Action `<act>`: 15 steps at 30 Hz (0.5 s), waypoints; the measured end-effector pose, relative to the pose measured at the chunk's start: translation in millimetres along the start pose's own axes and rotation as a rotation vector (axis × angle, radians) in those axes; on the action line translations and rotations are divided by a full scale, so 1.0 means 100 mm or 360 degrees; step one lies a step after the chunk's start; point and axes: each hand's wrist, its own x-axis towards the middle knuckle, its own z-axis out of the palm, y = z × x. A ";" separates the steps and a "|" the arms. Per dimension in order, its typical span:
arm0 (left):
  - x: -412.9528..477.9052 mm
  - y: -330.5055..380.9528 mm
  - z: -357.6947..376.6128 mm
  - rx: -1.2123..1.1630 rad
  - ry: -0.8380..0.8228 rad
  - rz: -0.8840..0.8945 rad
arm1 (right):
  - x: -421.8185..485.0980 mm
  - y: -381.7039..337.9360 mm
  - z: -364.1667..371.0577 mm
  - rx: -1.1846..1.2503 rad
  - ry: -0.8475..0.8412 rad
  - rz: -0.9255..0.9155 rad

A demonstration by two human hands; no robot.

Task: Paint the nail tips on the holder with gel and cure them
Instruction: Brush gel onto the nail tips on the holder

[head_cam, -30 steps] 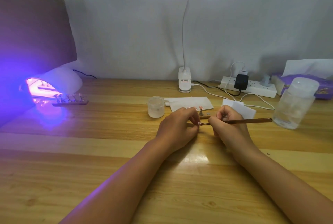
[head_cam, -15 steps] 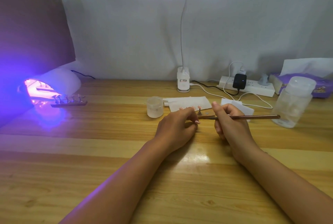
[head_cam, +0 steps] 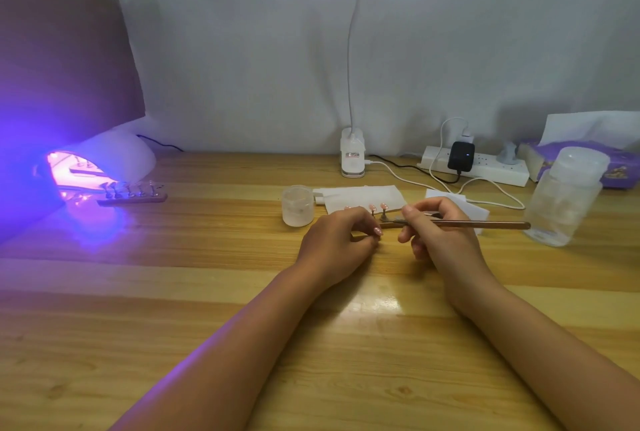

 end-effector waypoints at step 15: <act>-0.01 0.02 -0.01 0.0064 -0.0030 0.0003 | -0.02 0.01 0.03 -0.0240 -0.0085 -0.0038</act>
